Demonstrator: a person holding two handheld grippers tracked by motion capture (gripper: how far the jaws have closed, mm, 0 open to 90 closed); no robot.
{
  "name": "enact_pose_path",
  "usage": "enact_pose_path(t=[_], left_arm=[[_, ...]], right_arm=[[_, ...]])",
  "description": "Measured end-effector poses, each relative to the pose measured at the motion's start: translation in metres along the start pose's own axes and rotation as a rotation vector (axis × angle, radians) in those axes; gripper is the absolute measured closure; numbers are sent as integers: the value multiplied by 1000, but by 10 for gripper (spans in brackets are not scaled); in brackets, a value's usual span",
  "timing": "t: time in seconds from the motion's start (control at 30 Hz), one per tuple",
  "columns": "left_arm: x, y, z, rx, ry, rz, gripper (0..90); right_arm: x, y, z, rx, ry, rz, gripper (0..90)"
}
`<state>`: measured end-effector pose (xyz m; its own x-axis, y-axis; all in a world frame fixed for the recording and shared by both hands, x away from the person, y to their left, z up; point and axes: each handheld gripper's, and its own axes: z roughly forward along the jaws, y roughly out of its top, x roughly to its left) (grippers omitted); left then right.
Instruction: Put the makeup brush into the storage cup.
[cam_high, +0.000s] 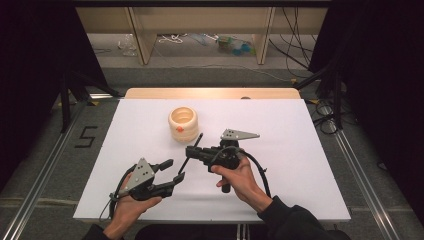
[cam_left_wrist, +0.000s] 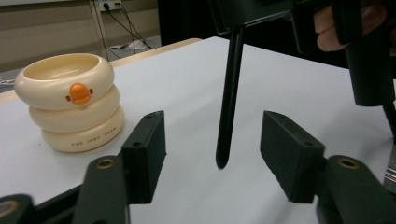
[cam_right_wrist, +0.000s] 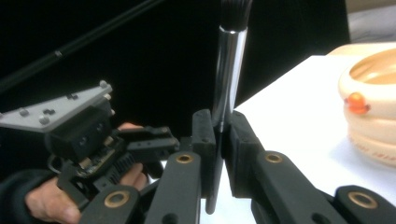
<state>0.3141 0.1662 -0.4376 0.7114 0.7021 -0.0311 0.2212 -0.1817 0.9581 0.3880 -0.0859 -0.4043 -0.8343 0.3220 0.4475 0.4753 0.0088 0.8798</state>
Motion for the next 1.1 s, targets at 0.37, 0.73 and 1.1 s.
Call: enact_pose_path(t=[0.37, 0.73, 1.1], left_arm=[[6, -4, 1, 23, 42, -21, 299], [12, -5, 0, 20, 66, -6, 260], [21, -5, -3, 20, 78, -18, 228]], right_arm=[[-9, 12, -7, 10, -90, -124, 841], [-22, 23, -6, 37, -170, -197, 841], [-31, 36, 0, 34, -204, -216, 841]])
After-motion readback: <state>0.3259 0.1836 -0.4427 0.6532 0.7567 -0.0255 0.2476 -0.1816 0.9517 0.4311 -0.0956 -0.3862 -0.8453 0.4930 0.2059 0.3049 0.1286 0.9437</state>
